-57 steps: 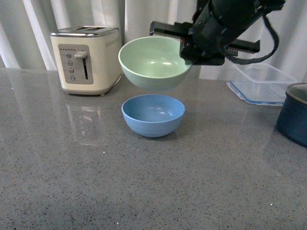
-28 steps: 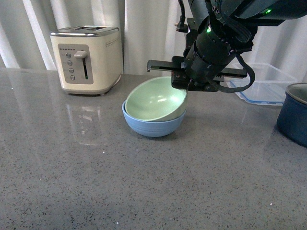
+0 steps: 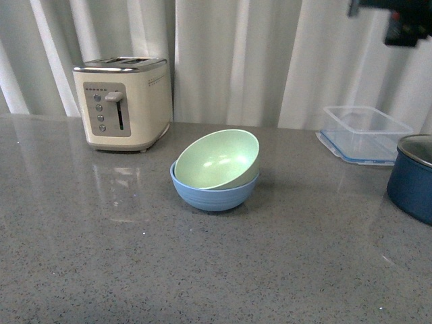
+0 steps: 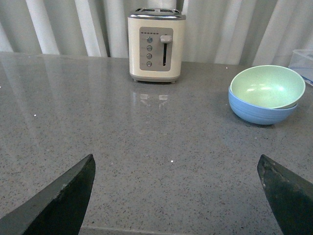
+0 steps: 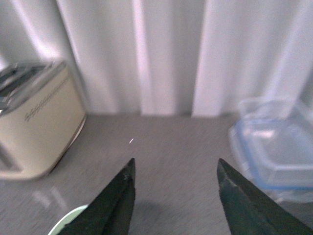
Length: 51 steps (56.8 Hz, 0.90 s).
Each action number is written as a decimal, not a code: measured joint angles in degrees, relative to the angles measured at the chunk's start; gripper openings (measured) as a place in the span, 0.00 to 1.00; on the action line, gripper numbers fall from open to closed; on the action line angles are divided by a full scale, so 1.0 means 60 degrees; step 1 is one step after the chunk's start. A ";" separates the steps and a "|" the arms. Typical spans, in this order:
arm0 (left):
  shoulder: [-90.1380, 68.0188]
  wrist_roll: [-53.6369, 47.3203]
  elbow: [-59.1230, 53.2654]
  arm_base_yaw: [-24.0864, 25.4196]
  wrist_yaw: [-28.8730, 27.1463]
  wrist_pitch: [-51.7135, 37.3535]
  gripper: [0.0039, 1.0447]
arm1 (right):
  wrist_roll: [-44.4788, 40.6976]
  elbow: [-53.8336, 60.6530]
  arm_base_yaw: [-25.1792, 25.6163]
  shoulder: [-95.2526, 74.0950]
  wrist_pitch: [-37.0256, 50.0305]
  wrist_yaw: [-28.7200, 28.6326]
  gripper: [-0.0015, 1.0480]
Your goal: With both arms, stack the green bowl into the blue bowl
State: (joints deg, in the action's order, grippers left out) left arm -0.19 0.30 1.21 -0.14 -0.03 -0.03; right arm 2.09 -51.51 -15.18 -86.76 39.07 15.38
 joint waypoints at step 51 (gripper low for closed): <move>0.0000 0.0000 0.0000 0.0000 0.0000 0.0000 0.94 | -0.0321 0.7595 0.2499 0.6164 0.0685 -0.2495 0.01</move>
State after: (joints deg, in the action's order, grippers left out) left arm -0.19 0.30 1.21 -0.14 -0.03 -0.03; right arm 0.16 -5.93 -0.19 -49.78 43.18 0.40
